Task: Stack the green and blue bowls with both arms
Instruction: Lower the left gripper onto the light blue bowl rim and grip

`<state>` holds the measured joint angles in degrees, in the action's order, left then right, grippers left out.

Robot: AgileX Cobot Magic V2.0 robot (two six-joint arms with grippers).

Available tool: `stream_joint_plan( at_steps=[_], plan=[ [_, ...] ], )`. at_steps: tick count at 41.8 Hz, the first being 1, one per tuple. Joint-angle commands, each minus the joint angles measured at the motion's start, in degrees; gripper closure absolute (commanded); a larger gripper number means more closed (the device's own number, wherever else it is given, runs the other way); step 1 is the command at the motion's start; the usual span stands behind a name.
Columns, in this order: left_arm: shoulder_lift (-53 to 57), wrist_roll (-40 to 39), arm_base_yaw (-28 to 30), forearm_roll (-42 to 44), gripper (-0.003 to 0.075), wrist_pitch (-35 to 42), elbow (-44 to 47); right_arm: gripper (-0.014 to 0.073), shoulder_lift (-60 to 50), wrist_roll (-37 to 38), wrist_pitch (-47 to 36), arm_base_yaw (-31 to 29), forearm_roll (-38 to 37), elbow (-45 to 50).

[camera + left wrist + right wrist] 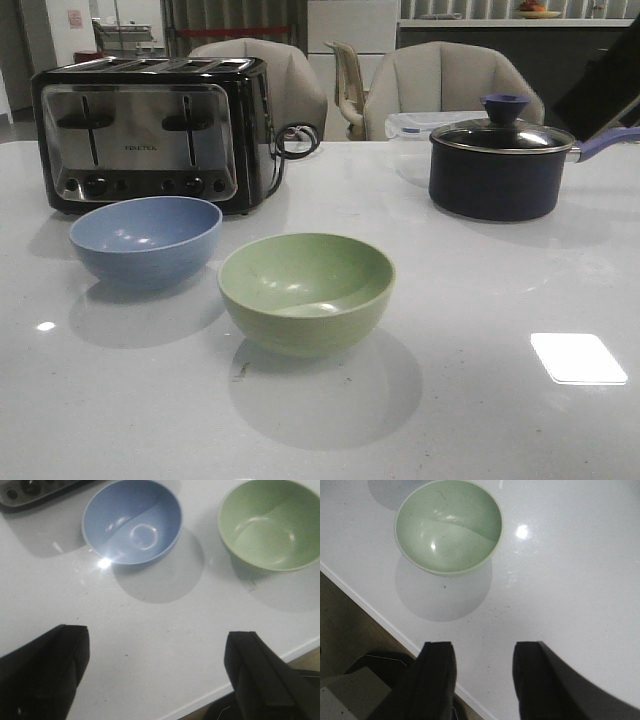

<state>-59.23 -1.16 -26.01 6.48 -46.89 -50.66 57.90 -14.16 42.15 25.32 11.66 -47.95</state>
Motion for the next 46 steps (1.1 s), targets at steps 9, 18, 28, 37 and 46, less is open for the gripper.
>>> stream_joint_plan(
  at_steps=[9, 18, 28, 37, 46],
  plan=[
    [-17.0, -0.1, 13.5, -4.0, 0.0119, 1.6, -12.5, 0.0193, -1.0, -0.1, -3.5, 0.2, 0.9, -1.5],
    [-30.3, 1.5, 16.1, -7.1, 0.0119, 2.5, -20.6, 0.0193, -1.0, -0.1, -3.5, 0.2, 0.9, -1.5],
    [-42.6, 5.7, 16.1, -13.8, 0.0120, 4.2, -28.4, 0.0193, -1.0, -0.1, -3.5, 0.2, 0.9, -1.5],
    [-48.6, 5.8, 16.1, -13.7, 0.0164, 9.1, -30.4, 0.0193, -1.0, -0.1, -3.5, 0.2, 0.9, -1.5],
    [-50.9, 5.8, 16.1, -13.8, 0.0370, 10.2, -30.4, 0.0193, -1.0, -0.1, -3.5, 0.2, 0.9, -1.5]
  ],
)
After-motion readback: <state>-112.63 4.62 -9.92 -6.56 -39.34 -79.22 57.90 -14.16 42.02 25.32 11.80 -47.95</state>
